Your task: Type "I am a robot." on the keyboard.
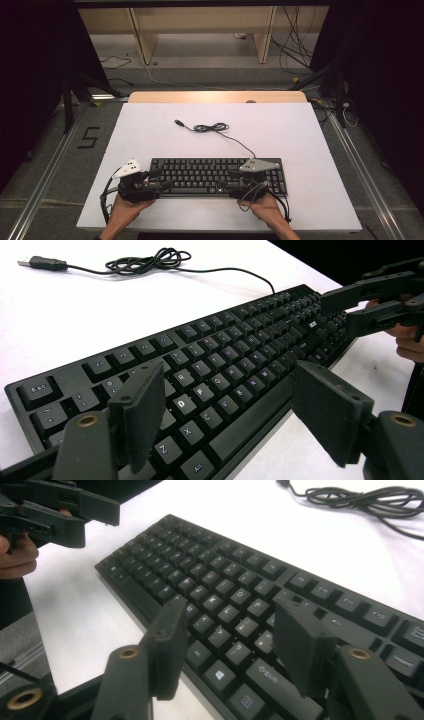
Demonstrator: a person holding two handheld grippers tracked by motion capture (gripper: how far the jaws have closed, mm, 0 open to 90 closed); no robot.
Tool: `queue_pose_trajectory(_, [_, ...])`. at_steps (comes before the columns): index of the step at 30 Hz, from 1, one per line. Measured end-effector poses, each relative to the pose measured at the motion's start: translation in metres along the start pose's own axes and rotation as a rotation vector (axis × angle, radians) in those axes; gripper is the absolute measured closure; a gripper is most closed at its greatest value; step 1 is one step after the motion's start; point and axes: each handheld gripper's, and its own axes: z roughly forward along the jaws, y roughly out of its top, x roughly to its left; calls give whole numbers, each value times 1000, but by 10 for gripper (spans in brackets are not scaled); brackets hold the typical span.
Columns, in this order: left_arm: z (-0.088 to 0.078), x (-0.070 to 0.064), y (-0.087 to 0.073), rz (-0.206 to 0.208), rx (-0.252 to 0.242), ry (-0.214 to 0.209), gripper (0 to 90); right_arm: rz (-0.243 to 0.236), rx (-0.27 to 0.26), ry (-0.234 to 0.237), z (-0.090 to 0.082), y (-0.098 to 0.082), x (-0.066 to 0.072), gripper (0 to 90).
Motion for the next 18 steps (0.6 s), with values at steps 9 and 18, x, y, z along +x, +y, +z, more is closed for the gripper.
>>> queue_pose_trajectory(9, [1, -1, 0, 4, 2, -6, 290, 10, -55, -22, -25, -9, -7, 433])
queue_pose_trajectory(18, [1, -2, 0, 5, 2, -10, 286, 26, -76, -48, -39, -16, -10, 388])
